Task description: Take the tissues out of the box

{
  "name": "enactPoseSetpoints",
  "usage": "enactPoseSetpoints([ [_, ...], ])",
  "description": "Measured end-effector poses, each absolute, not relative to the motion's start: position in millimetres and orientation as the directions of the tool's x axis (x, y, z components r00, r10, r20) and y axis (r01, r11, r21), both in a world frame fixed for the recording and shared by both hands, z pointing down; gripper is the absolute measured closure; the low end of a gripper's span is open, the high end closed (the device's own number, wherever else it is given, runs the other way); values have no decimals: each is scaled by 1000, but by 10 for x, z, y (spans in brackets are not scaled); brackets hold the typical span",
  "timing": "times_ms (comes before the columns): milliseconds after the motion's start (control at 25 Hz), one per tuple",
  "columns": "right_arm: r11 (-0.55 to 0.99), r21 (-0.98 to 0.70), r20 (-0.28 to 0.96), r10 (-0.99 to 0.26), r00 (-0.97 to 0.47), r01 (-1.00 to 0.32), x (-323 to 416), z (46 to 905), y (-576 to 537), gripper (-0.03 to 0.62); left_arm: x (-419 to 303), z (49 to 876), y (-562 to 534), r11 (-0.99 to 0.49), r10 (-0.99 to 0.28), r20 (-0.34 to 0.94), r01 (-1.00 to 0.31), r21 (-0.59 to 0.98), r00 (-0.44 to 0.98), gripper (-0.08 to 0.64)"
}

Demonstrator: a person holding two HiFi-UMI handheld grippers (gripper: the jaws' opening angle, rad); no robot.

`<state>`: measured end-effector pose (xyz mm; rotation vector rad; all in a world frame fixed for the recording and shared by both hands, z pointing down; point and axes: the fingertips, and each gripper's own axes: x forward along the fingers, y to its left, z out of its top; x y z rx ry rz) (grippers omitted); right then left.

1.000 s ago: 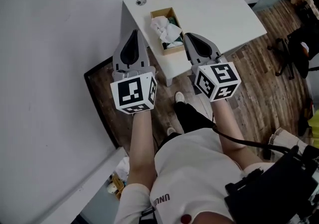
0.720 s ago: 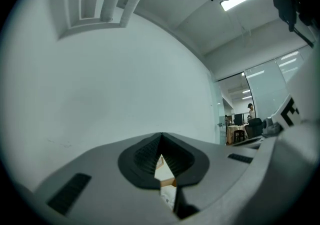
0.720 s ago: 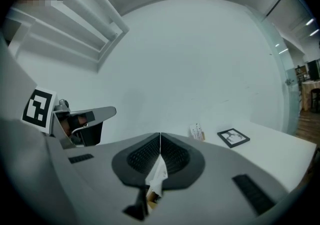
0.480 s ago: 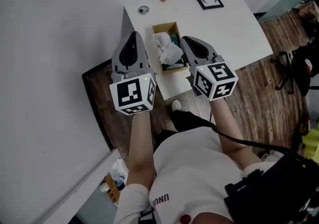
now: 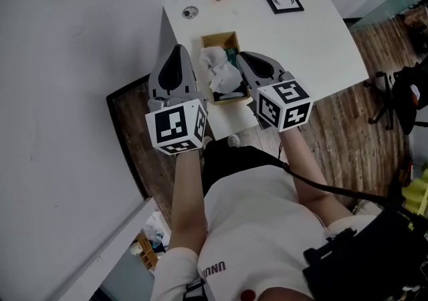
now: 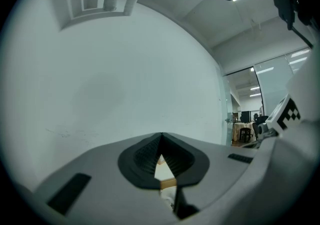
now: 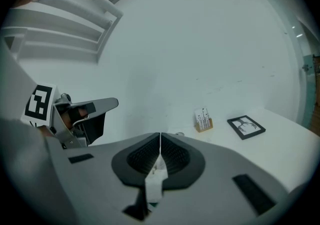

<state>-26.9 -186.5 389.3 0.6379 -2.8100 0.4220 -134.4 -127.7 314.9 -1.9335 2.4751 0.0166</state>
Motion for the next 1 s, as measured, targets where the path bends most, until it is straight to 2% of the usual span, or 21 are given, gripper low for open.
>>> enactPoseSetpoints([
  [720, 761, -222, 480, -458, -748, -609, -466, 4415, -2161, 568, -1605, 3447, -2008, 52, -996, 81, -998, 29, -49, 549],
  [880, 749, -240, 517, -440, -734, -618, -540, 4529, -2155, 492, -1646, 3523, -2095, 24, -996, 92, -998, 50, -20, 549],
  [1000, 750, -236, 554, -419, -720, -618, -591, 4617, -2134, 465, -1689, 3559, -2153, 11, -995, 96, -998, 61, -5, 549],
])
